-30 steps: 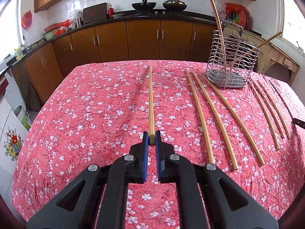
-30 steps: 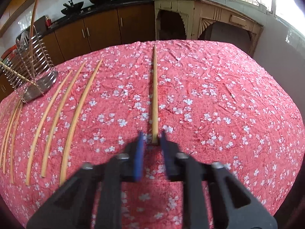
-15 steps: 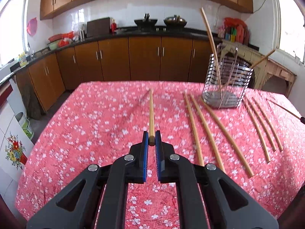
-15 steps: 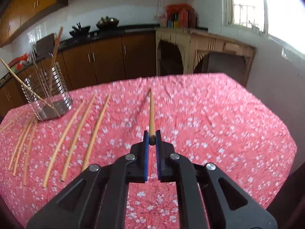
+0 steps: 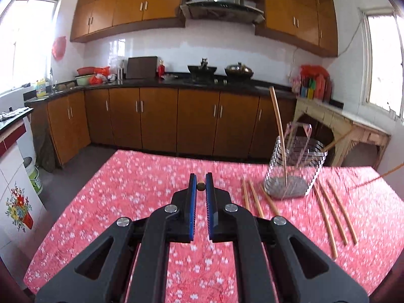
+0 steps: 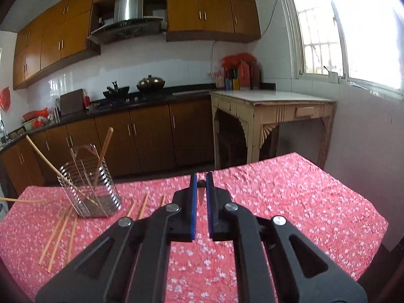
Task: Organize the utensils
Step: 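Lift both held chopsticks upright and carry them above the wire holder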
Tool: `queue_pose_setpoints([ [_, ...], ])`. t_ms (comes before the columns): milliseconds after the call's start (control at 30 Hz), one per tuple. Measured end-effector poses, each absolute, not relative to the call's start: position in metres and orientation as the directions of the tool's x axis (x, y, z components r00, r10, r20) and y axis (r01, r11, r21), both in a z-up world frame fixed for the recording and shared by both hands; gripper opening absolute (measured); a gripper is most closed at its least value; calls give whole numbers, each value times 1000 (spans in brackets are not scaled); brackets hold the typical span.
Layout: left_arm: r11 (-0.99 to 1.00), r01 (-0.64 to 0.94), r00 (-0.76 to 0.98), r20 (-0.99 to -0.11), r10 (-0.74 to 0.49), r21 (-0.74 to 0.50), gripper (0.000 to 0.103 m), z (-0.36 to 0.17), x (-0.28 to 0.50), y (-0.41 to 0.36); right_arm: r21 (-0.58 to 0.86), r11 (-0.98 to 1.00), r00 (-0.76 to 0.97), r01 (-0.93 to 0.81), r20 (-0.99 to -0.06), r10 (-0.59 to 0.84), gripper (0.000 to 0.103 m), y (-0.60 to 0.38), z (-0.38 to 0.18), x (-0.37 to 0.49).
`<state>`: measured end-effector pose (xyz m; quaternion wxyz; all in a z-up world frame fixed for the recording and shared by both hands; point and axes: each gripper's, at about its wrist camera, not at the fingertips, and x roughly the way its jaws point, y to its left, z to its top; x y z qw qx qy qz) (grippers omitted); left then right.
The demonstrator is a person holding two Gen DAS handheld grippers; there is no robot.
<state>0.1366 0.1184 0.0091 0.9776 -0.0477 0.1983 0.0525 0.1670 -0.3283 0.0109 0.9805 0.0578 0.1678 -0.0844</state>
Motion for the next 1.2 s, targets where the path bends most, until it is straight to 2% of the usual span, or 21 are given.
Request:
queue_pose_setpoints([
  [567, 982, -164, 959, -248, 135, -98, 7, 59, 141, 123, 164, 978, 967, 131, -239, -90, 8, -329, 55, 167],
  [1200, 991, -86, 978, -197, 64, -101, 7, 81, 129, 105, 182, 983, 973, -16, -222, 57, 8, -303, 79, 148],
])
